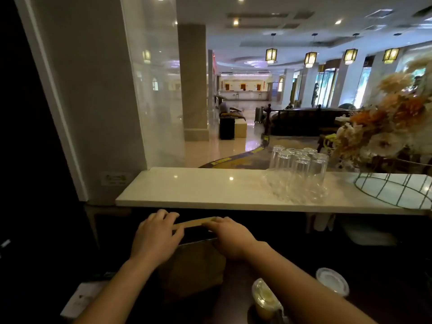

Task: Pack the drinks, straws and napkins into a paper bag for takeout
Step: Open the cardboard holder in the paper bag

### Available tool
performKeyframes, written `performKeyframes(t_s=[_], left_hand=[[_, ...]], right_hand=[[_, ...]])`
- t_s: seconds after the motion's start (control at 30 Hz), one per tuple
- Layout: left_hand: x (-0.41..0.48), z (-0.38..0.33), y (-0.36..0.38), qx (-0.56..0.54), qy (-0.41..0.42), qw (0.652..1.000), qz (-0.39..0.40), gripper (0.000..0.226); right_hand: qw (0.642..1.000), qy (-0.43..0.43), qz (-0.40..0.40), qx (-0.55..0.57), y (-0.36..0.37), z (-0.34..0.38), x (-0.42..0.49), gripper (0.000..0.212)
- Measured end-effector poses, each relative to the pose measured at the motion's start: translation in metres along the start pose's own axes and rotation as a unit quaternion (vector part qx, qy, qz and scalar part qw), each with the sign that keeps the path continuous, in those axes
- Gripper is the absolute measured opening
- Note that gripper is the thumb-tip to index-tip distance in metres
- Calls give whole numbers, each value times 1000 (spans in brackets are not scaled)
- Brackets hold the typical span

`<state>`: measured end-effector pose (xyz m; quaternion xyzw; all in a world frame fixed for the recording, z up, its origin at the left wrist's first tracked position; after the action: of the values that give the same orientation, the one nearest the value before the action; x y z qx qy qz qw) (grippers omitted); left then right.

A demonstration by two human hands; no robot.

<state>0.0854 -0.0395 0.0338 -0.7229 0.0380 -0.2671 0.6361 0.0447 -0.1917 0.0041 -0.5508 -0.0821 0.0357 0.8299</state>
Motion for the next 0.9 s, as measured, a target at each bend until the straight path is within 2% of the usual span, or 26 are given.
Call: performKeyframes(t_s=[0.13,0.27,0.43,0.5,0.63,0.73,0.9], left_hand=[[-9,3,33,-20,1,997,72,47],[-21,7,64,-33,-3,990,137,47],[-31,13,69,-54,-14,993,101,50],[-32,14,68,-52,-12,995,83,50],[-41,11,77,-23,6,996,91,48],[-49,10,87,-20,18,992,125,62],[-52,12,99,32,37,984,174,88]], right_hand=[[998,25,54,-37,33,-6,3,69],[995,36,50,-85,55,-17,2,74],[995,-26,-34,-86,56,-10,-14,28],[995,-45,-55,-63,57,-8,-24,23],[998,-45,-38,-37,69,-8,-41,26],[999,-41,-22,-24,73,-9,-58,27],[1000,18,8,-23,80,-28,-84,56]])
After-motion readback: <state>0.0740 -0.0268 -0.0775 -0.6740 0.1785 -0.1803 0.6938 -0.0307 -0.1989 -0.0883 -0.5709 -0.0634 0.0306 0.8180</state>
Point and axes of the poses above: each hand's wrist, its own x-axis towards the middle knuckle, its own y-axis out of the palm, z = x × y, the point moved 10 cm from there along x, towards the middle knuckle, and after that the axes turned 10 degrees about x, right-handed, at the moved point
